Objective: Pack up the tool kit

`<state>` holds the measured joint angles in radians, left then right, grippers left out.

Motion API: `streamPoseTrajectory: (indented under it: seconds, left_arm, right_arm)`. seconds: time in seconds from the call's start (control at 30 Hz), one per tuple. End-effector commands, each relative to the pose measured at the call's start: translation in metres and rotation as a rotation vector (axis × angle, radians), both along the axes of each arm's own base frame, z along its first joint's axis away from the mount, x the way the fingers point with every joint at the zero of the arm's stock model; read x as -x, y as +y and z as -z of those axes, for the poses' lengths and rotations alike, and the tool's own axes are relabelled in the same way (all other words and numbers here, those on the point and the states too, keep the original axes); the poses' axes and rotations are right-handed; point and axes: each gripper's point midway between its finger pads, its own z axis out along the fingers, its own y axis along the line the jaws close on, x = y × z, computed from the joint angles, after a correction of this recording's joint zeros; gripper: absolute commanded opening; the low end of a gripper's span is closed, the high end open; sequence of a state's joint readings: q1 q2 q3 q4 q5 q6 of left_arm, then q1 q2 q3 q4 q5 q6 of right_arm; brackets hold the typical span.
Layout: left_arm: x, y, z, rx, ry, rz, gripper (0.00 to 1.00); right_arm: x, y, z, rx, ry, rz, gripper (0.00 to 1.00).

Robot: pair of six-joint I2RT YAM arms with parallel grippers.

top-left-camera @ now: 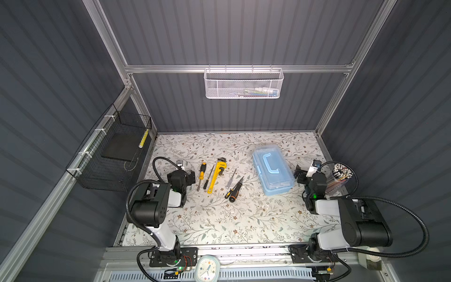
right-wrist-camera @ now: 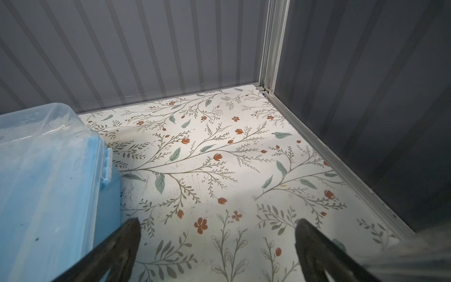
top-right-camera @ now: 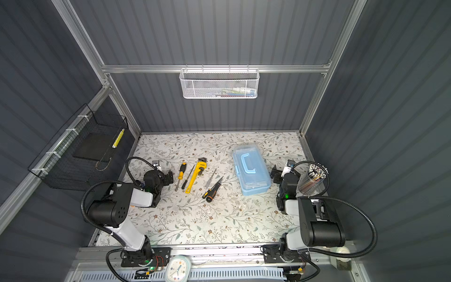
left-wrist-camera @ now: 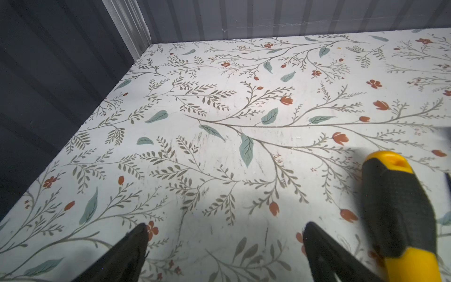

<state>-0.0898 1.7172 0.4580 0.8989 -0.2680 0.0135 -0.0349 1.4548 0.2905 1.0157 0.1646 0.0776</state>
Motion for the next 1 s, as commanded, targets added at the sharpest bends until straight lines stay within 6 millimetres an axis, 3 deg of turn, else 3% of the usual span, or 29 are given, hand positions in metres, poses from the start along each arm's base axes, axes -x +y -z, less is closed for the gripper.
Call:
streamPoseTrajectory:
  seconds: [0.0,0.97]
  left_arm:
    - [-0.0054,0.0012,-0.008,0.018,-0.031,-0.009,1.0]
    - [-0.0058,0.0008,-0.0084,0.02,-0.031,-0.008,1.0]
  right_arm:
    - [-0.0033,-0.0014,-0.0036,0.001,-0.006,0.011,0.99]
    - [-0.0035,-0.001,-0.003,-0.001,-0.005,0.005,0.99]
